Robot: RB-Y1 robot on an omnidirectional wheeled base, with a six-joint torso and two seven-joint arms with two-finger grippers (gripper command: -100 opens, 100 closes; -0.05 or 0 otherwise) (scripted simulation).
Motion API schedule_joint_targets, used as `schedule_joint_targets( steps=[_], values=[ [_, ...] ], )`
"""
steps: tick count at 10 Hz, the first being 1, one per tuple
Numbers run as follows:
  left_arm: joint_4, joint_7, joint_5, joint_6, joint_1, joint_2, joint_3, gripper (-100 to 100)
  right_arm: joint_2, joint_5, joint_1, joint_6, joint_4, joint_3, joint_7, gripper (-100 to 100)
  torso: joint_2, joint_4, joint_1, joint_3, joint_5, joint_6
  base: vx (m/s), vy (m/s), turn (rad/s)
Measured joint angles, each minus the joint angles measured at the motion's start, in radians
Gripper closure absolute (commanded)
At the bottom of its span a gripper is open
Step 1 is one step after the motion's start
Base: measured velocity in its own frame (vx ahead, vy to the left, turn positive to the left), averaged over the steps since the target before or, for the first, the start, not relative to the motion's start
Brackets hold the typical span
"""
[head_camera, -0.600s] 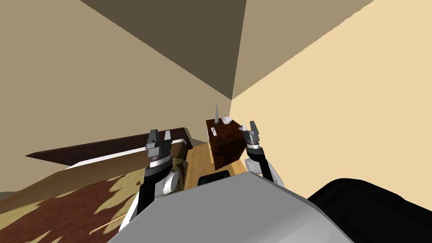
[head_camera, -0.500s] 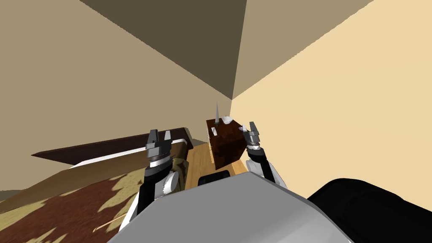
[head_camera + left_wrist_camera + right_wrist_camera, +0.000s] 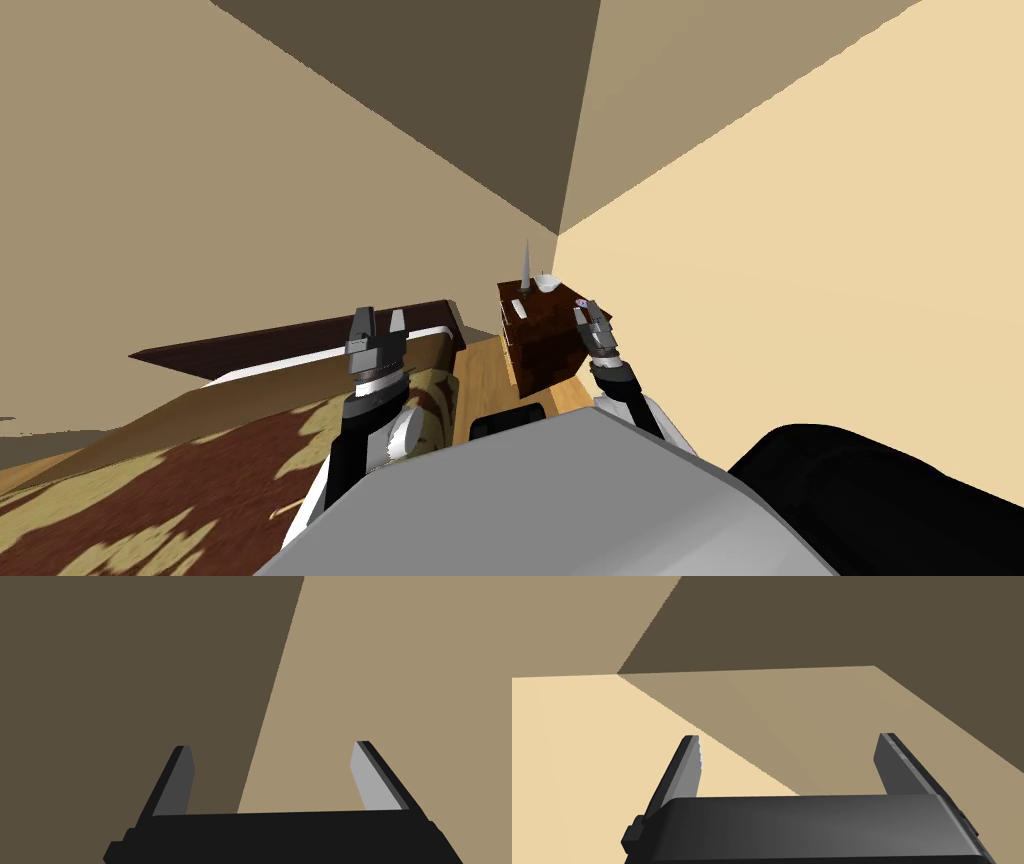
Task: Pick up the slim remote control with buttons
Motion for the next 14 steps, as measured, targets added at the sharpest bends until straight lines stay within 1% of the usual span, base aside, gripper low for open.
schedule_joint_targets(
  steps=[1, 2, 3, 4, 5, 6, 7, 8, 10, 11, 12, 13, 14],
  values=[
    [0.0, 0.0, 0.0, 0.0, 0.0, 0.0, 0.0, 0, -0.017, 0.004, 0.039, -0.01, 0.007, -0.004, -0.008, -100, -0.001, 0.0, 0.003, 0.0, 0.001, 0.0, -0.006, 0.144, 0.012],
    [0.0, 0.0, 0.0, 0.0, 0.0, 0.0, 0.0, 0, -0.021, 0.01, 0.059, -0.007, 0.007, -0.001, -0.01, -100, -0.001, 0.0, 0.001, -0.001, 0.0, 0.0, 0.009, 0.146, 0.056],
    [0.0, 0.0, 0.0, 0.0, 0.0, 0.0, 0.0, 0, -0.035, 0.014, 0.093, -0.011, 0.016, -0.006, -0.015, -100, -0.002, 0.0, 0.001, -0.001, 0.0, 0.0, 0.034, 0.195, 0.092],
    [0.0, 0.0, 0.0, 0.0, 0.0, 0.0, 0.0, 0, -0.049, 0.025, 0.121, -0.007, 0.024, -0.005, -0.019, -100, -0.004, -0.001, 0.004, -0.002, 0.001, 0.0, 0.026, 0.145, 0.025],
    [0.0, 0.0, 0.0, 0.0, 0.0, 0.0, 0.0, 0, -0.059, 0.028, 0.147, -0.001, 0.026, -0.01, -0.025, -100, -0.003, -0.001, 0.001, -0.002, 0.001, 0.0, 0.008, 0.132, 0.067],
    [0.0, 0.0, 0.0, 0.0, 0.0, 0.0, 0.0, 0, -0.069, 0.038, 0.181, 0.003, 0.024, -0.008, -0.028, -100, -0.003, -0.001, 0.0, -0.002, 0.0, 0.0, 0.004, 0.1, 0.029],
    [0.0, 0.0, 0.0, 0.0, 0.0, 0.0, 0.0, 0, -0.075, 0.044, 0.205, 0.009, 0.025, -0.008, -0.03, -100, -0.002, 0.0, -0.002, -0.001, 0.0, 0.0, 0.04, 0.13, 0.08],
    [0.0, 0.0, 0.0, 0.0, 0.0, 0.0, 0.0, 0, -0.085, 0.054, 0.237, 0.008, 0.032, -0.007, -0.032, -100, -0.004, -0.001, 0.0, -0.002, 0.0, 0.0, 0.031, 0.115, 0.026],
    [0.0, 0.0, 0.0, 0.0, 0.0, 0.0, 0.0, 0, -0.11, 0.064, 0.306, 0.007, 0.04, -0.018, -0.043, -100, -0.003, -0.001, -0.001, -0.002, 0.0, 0.0, 0.032, 0.115, 0.059],
    [0.0, 0.0, 0.0, 0.0, 0.0, 0.0, 0.0, 0, -0.111, 0.073, 0.336, 0.006, 0.046, -0.012, -0.042, -100, -0.004, -0.001, -0.001, -0.002, 0.0, 0.0, 0.045, 0.132, 0.075],
    [0.0, 0.0, 0.0, 0.0, 0.0, 0.0, 0.0, 0, -0.132, 0.08, 0.351, 0.018, 0.061, -0.022, -0.049, -100, -0.004, -0.001, -0.001, -0.003, 0.0, 0.0, 0.041, 0.118, 0.035],
    [0.0, 0.0, 0.0, 0.0, 0.0, 0.0, 0.0, 0, -0.141, 0.085, 0.373, 0.019, 0.075, -0.026, -0.053, -100, -0.004, -0.001, -0.001, -0.002, 0.0, 0.0, 0.021, 0.053, -0.012],
    [0.0, 0.0, 0.0, 0.0, 0.0, 0.0, 0.0, 0, -0.141, 0.088, 0.393, 0.019, 0.068, -0.024, -0.053, -100, -0.003, -0.001, -0.005, -0.002, -0.001, 0.0, 0.039, 0.092, 0.086]
  ],
)
